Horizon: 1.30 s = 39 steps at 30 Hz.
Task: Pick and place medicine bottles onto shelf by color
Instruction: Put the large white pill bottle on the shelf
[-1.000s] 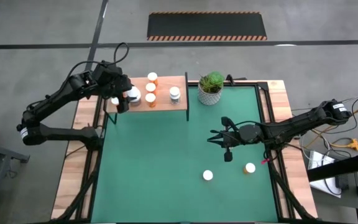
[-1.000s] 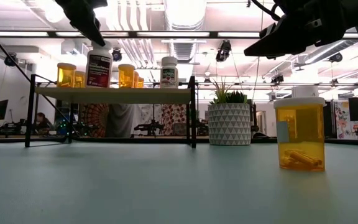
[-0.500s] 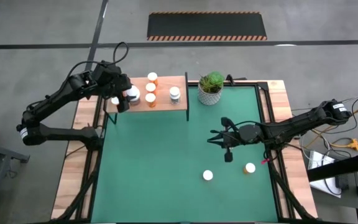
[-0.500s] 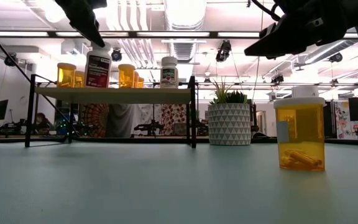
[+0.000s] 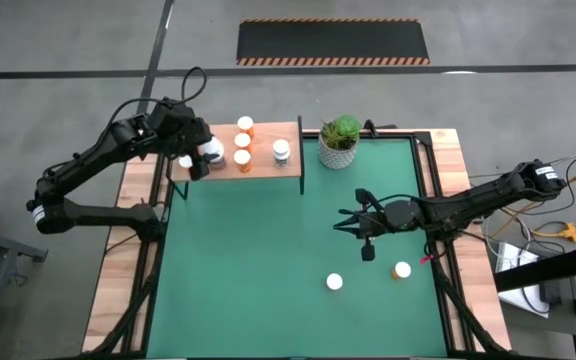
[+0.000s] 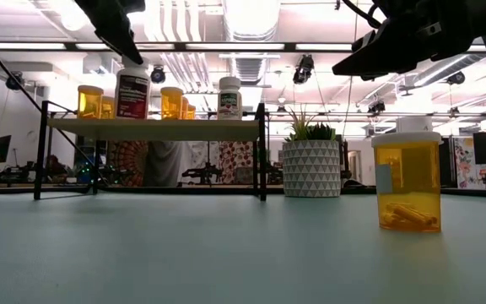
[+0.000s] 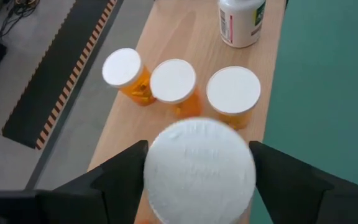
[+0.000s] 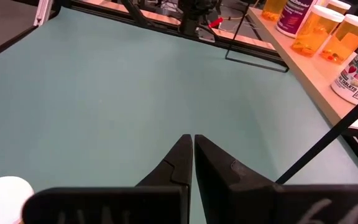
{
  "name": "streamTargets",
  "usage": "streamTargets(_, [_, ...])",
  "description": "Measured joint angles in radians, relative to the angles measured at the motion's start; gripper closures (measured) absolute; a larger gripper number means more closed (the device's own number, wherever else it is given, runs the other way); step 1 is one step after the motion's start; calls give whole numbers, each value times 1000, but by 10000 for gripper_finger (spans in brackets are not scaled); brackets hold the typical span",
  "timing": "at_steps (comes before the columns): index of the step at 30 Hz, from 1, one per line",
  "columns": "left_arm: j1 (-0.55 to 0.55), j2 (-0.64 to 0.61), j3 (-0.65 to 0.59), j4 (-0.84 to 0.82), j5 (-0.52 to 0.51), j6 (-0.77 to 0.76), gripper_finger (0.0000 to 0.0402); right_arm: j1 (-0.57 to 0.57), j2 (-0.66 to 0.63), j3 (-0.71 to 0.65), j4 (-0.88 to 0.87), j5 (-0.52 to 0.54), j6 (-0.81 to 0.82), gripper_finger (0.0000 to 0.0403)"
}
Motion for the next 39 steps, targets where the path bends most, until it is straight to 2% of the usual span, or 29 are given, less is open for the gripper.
streamTargets(7, [0, 0, 0, 1, -15, 27, 110, 0, 0, 0, 0, 0, 0, 392])
streamTargets(21, [-3, -5, 108, 2, -17, 106, 117, 0, 0, 0, -3, 0, -3, 392])
streamTargets(25, [-4, -22, 106, 2, -29, 138, 161, 0, 0, 0, -3, 1, -6, 392])
streamTargets(28, [-4, -37, 92, -10, -55, 142, 215, 0, 0, 0, -4, 1, -5, 392])
streamTargets(34, [-4, -40, 77, -14, -43, 134, 321, 0, 0, 0, -3, 1, -8, 392])
streamTargets(39, [-3, -31, 68, -46, -42, 136, 376, 0, 0, 0, -4, 1, -7, 392])
